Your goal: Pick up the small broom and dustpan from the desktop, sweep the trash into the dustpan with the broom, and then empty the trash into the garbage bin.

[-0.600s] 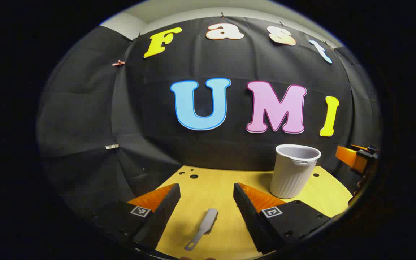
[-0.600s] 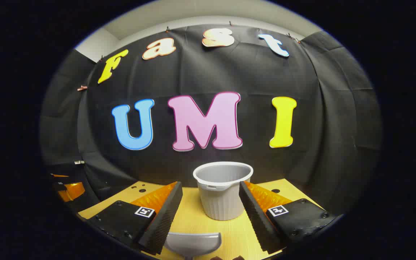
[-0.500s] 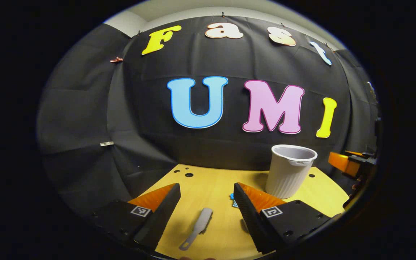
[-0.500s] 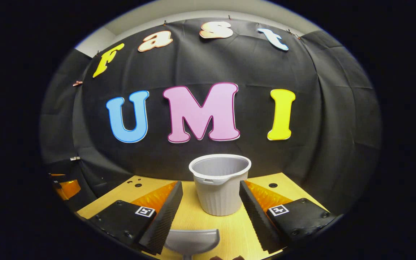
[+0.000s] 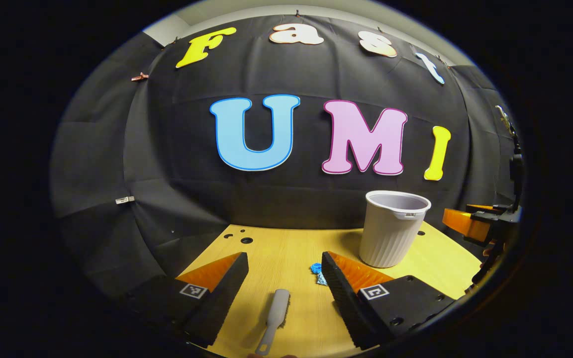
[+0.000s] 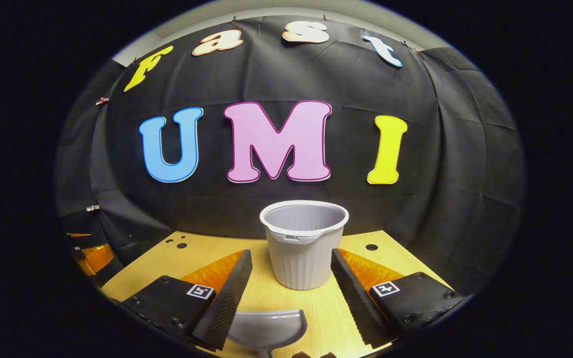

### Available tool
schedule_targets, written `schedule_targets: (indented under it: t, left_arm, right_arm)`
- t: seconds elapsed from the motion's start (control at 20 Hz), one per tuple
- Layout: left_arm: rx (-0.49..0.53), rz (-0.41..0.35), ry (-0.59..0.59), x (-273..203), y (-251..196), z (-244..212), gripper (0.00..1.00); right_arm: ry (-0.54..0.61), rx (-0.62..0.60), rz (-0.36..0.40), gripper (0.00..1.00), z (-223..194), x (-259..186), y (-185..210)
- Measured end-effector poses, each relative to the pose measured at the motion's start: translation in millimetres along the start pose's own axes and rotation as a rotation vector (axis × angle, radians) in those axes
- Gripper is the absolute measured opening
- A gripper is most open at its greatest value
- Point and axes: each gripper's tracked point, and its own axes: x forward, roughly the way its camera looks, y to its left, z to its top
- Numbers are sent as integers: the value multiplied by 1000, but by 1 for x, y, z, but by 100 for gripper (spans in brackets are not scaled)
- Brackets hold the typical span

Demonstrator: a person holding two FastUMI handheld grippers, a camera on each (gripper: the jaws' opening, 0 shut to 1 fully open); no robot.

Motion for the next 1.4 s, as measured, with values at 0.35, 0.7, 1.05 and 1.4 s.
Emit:
schedule_targets:
  t: [0.35, 0.7, 1.05, 1.4]
  left_arm:
    - [-17, -32, 42, 14, 5, -14, 95]
    - [13, -75, 254, 24, 5, -74, 96]
    - [65, -117, 541, 23, 4, -166, 96]
    - [132, -120, 821, 29, 18, -247, 96]
  right_arm:
    - [40, -8, -5, 99, -15, 7, 10]
    - [84, -15, 9, 99, -34, 10, 14]
    - [145, -9, -20, 99, -56, 9, 1]
    - [248, -37, -12, 99, -86, -2, 2]
